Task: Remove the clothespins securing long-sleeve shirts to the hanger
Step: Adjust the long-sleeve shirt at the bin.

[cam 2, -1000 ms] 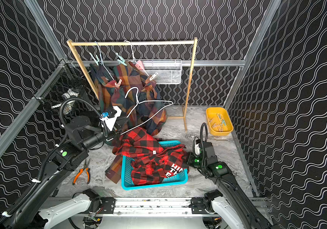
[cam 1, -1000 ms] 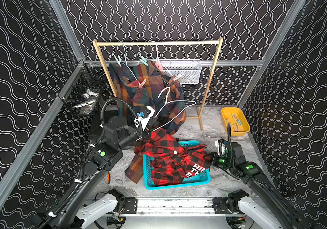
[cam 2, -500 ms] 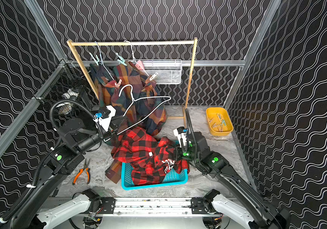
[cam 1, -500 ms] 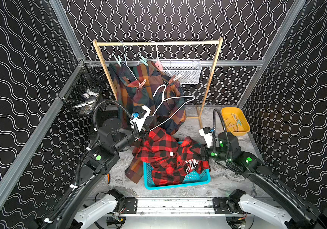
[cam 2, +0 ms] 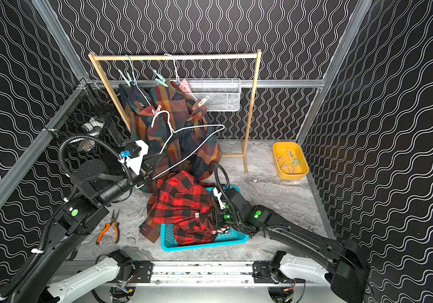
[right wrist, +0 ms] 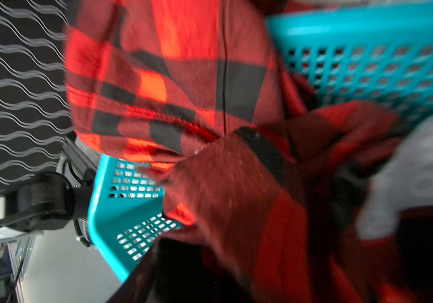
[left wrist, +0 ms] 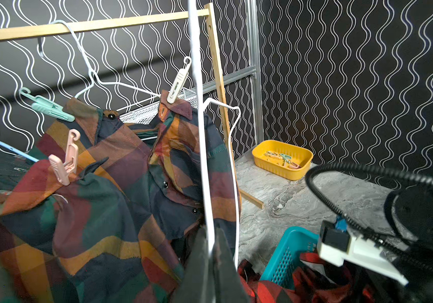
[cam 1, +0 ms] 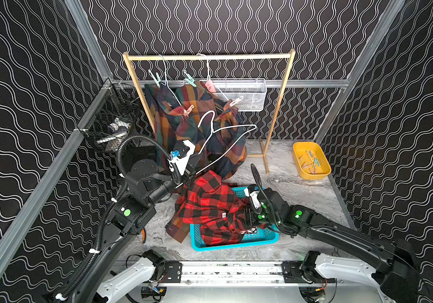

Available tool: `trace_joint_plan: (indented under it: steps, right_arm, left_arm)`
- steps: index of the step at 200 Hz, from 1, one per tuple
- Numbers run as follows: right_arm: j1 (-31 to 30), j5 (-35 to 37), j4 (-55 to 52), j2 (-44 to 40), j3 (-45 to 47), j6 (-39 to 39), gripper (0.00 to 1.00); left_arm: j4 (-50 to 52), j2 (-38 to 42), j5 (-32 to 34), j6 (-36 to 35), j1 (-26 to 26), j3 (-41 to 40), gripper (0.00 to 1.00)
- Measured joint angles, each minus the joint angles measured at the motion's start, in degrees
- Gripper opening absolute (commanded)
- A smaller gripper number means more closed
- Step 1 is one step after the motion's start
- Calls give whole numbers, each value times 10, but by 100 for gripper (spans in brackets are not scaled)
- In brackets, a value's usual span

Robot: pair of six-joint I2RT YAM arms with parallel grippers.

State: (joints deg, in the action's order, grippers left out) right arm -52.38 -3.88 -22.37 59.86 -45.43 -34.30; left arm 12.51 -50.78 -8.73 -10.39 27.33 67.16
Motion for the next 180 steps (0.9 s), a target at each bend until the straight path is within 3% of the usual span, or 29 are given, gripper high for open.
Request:
trace_joint_plan:
  steps: [39, 69, 96, 130, 152, 180]
  right_arm:
    - [33, 75, -77, -136, -16, -18, 66]
    - [173, 72, -130, -184, 1, -30, 68]
    - [325, -8, -140, -189, 35, -35, 68]
    - [456, -143, -97, -150, 83, -53, 70]
    - [511, -218, -51, -123, 115, -71, 70]
    - [529, -286, 2, -90, 151, -86, 70]
  left_arm:
    - [-2, -7, 2, 5, 0, -11, 0]
    - [-10, -15, 1, 14, 0, -13, 0]
    - [-12, -23, -1, 15, -1, -13, 0]
    - [-14, -26, -1, 15, -1, -13, 0]
    - [-14, -28, -1, 15, -1, -13, 0]
    - [-14, -31, -1, 15, -1, -13, 0]
